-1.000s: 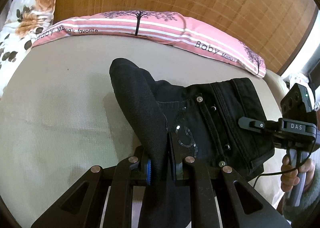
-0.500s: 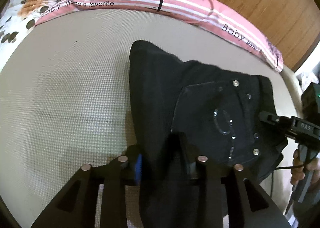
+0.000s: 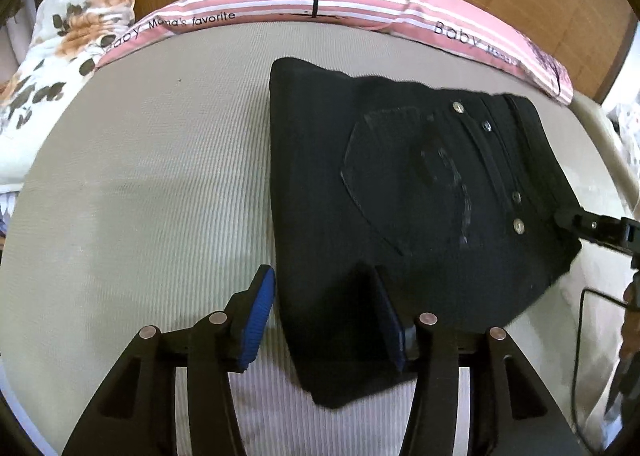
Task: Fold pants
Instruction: 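Lower the folded jeans onto the mat and open the right tool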
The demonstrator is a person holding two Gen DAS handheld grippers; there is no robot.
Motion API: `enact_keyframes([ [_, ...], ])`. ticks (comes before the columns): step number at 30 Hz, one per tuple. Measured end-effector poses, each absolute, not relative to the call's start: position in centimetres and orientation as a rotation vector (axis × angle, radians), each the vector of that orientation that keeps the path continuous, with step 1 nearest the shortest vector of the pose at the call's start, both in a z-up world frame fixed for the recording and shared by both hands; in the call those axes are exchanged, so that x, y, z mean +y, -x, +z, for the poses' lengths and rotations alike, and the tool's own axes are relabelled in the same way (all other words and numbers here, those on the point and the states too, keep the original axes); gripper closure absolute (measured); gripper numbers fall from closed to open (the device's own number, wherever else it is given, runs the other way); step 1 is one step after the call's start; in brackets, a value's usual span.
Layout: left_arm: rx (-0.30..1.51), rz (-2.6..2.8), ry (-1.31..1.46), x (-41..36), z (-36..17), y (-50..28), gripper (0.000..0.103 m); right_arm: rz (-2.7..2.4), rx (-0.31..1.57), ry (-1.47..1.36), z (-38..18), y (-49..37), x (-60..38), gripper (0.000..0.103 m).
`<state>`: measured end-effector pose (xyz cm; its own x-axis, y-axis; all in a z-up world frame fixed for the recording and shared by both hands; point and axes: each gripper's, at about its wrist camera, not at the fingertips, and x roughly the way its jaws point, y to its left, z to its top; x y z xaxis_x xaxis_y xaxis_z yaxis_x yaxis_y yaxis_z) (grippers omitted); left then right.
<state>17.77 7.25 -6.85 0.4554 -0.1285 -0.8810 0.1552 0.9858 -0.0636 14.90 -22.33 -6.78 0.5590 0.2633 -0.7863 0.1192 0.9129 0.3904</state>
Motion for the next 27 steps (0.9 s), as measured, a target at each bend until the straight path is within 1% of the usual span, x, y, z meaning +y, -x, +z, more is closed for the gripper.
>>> enact_keyframes([
  [1,1.083,-0.170,-0.028,7.3,-7.0,-17.5,0.049,0.076,0.986,-0.418,-7.0,-14.8,-22.3,0.045],
  [5,1.087,-0.159,0.010,7.9,-7.3,-17.3,0.046,0.055,0.979,-0.418,-7.8,-14.6,-22.5,0.044],
  [7,1.076,-0.154,0.007,8.0,-7.7,-17.2,0.041,0.049,0.969,-0.409,-8.2,-14.6,-22.7,0.039],
  [8,1.069,-0.150,0.002,8.0,-7.8,-17.1,0.038,0.050,0.962,-0.420,-8.3,-14.5,-22.9,0.039],
  [11,1.078,-0.149,0.044,8.6,-7.9,-17.3,0.037,0.046,0.961,-0.415,-8.2,-14.5,-22.7,0.038],
  [13,1.085,-0.136,0.069,8.8,-7.6,-17.4,0.037,0.046,0.960,-0.420,-8.0,-14.5,-22.7,0.036],
  [16,1.063,-0.096,0.060,8.7,-6.4,-16.8,0.037,0.051,0.929,-0.449,-6.7,-14.0,-23.1,0.034],
  [21,0.959,-0.037,0.023,8.0,-2.5,-14.1,0.037,0.050,0.845,-0.378,-3.0,-11.8,-22.9,0.033],
  [26,0.892,-0.016,0.024,6.9,0.1,-11.2,0.029,0.054,0.803,-0.257,-1.2,-8.7,-20.3,0.025],
  [27,0.880,-0.023,0.028,6.6,0.5,-10.3,0.028,0.055,0.795,-0.230,-1.1,-7.9,-19.5,0.023],
])
